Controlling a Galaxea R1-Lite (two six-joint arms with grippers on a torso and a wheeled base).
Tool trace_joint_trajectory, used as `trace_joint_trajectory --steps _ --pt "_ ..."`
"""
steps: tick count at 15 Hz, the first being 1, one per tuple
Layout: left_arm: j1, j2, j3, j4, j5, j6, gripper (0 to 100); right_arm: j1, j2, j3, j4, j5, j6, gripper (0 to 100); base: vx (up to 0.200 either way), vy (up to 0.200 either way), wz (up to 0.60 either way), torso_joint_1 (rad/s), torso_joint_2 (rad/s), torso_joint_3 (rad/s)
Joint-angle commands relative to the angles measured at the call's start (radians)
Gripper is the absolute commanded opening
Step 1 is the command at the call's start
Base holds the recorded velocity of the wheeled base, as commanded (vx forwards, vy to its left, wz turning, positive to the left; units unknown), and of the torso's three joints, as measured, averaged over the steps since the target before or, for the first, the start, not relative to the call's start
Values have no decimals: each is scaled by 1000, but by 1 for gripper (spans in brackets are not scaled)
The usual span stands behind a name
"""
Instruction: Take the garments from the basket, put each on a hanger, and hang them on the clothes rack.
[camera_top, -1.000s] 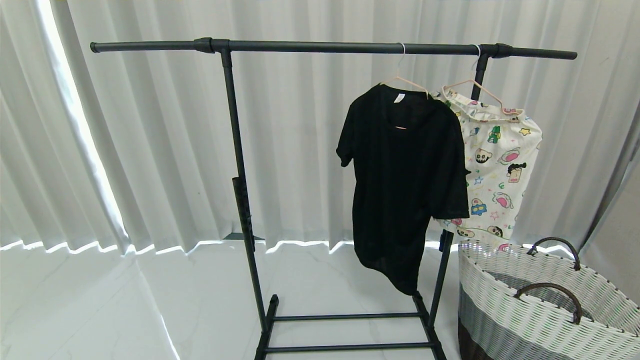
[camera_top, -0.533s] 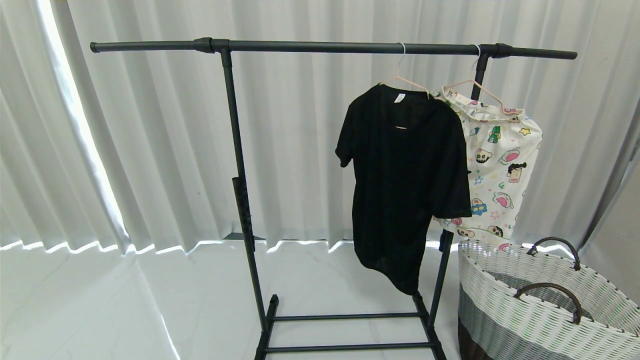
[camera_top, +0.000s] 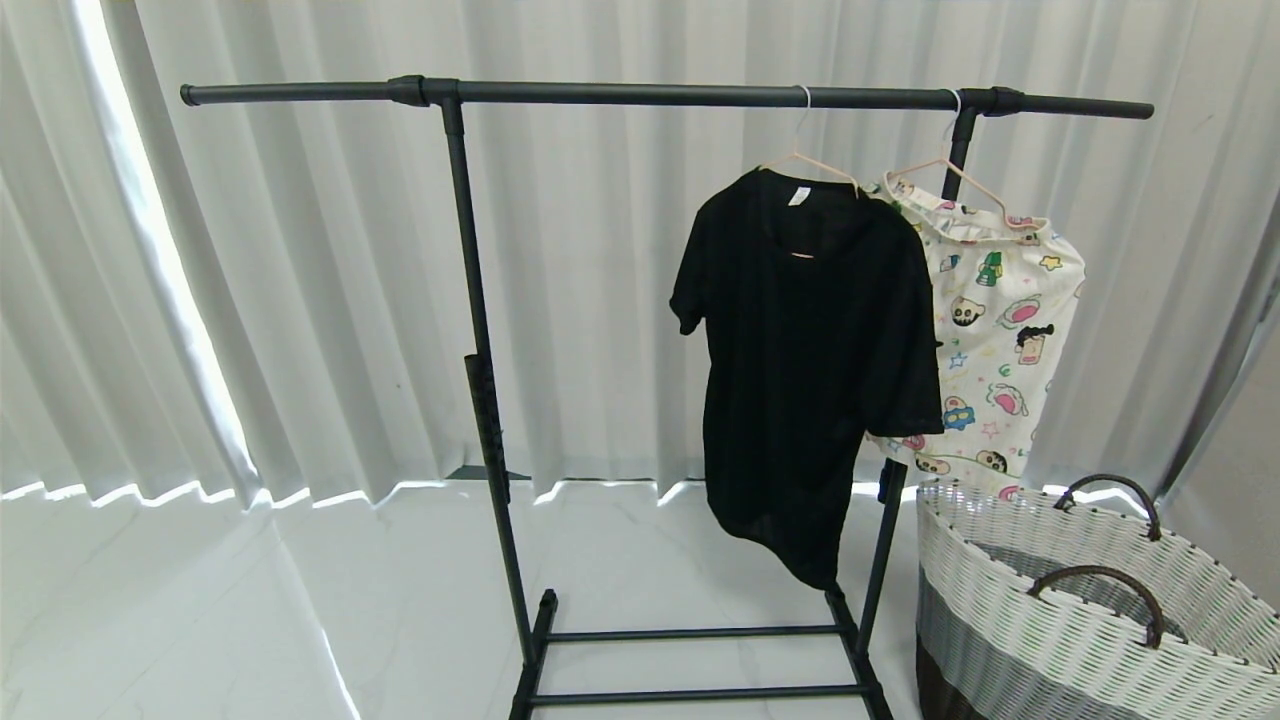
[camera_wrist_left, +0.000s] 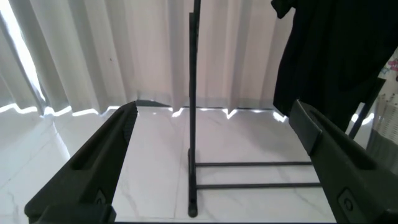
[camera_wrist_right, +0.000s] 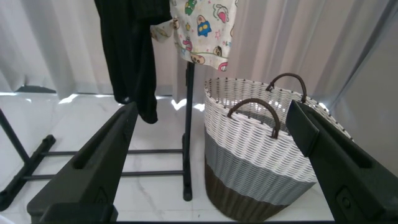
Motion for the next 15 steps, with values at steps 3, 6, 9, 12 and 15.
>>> trace_joint_trajectory --steps 3,6,9,12,15 --pt "1 -17 0 -1 0 1 100 1 0 0 0 0 0 100 0 0 0 0 0 0" --pt "1 -16 0 1 0 1 100 1 0 0 0 0 0 100 0 0 0 0 0 0" --pt "1 -16 0 1 0 1 100 1 0 0 0 0 0 100 0 0 0 0 0 0" --pt "1 -16 0 1 0 1 100 1 0 0 0 0 0 100 0 0 0 0 0 0" --pt "0 -17 0 1 0 1 100 1 0 0 0 0 0 100 0 0 0 0 0 0"
